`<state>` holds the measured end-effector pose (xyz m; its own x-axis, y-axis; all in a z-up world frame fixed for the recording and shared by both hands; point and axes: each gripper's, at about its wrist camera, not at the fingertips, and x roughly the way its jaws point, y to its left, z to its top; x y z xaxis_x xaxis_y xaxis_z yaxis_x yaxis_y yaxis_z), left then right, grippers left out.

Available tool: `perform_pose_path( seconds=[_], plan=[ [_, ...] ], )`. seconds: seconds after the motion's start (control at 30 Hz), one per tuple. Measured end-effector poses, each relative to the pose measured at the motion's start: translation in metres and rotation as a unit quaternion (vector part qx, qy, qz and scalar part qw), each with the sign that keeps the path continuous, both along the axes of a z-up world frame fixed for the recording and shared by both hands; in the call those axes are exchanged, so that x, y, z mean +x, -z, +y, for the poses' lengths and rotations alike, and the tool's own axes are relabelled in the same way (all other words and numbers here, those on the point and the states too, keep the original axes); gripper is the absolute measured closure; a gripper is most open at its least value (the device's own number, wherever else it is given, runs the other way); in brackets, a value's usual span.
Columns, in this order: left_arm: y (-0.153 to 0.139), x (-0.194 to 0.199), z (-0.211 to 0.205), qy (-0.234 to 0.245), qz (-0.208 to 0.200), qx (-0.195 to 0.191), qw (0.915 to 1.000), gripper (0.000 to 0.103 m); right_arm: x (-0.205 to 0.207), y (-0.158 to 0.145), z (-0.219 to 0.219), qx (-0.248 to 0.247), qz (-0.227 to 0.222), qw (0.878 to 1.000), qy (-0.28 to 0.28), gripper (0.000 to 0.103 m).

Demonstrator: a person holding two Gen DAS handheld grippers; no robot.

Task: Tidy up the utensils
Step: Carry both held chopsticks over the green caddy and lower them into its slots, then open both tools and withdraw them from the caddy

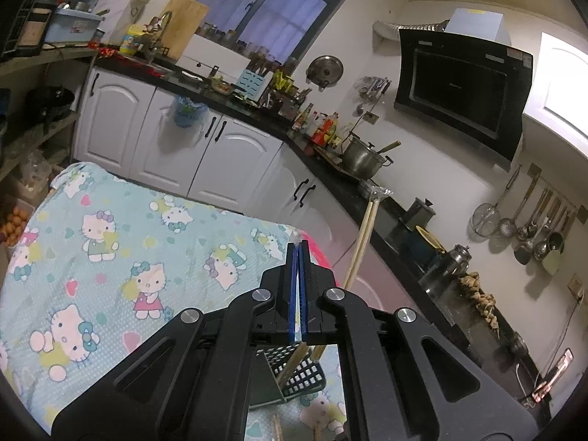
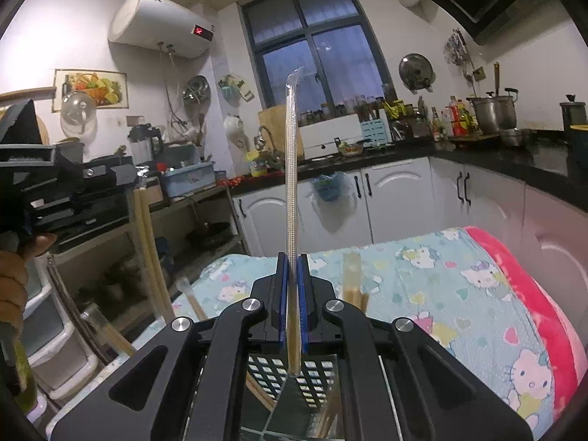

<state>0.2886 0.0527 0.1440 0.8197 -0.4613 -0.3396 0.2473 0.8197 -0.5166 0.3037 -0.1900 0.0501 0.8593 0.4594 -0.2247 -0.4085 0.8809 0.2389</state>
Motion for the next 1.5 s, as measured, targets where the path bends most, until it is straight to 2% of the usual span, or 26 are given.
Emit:
perform_pose_path(
  seconds=[0.27,0.7,1.0,1.07,1.17,1.23,1.3,1.37,1.47,1.5],
  plan=[
    [0.019,0.002,-0.002,0.0,0.011,0.001,0.9999,0.103,0.008,0.028,0.008,-0.011,0.017,1.0,0.013,0.098],
    [0.047,0.003,-0.005,0.003,0.032,0.013,0.9994,0.103,0.007,0.054,0.014,-0.023,0.04,0.999,0.023,0.097],
    [0.055,0.002,-0.005,0.001,0.046,0.018,0.9988,0.103,-0.001,0.063,0.005,-0.023,0.061,0.998,0.02,0.097],
    [0.057,0.001,-0.003,0.0,0.051,0.017,0.9986,0.103,-0.004,0.063,0.002,-0.02,0.067,0.997,0.017,0.095],
    [0.058,-0.002,-0.002,-0.005,0.054,0.02,0.9983,0.102,-0.01,0.061,-0.001,-0.018,0.073,0.997,0.013,0.086],
    [0.058,-0.005,0.0,-0.007,0.054,0.02,0.9983,0.091,-0.014,0.059,-0.003,-0.019,0.076,0.997,0.011,0.072],
    [0.057,-0.008,0.001,-0.011,0.053,0.021,0.9983,0.08,-0.018,0.057,-0.005,-0.021,0.079,0.997,0.009,0.072],
    [0.054,-0.013,0.004,-0.013,0.05,0.019,0.9985,0.076,-0.022,0.054,-0.007,-0.028,0.084,0.996,0.007,0.071],
    [0.049,-0.024,0.007,-0.02,0.041,0.022,0.9987,0.059,-0.031,0.049,-0.009,-0.033,0.084,0.996,0.002,0.067],
    [0.047,-0.027,0.008,-0.022,0.037,0.024,0.9988,0.057,-0.034,0.047,-0.009,-0.036,0.085,0.996,0.001,0.067]
  ],
)
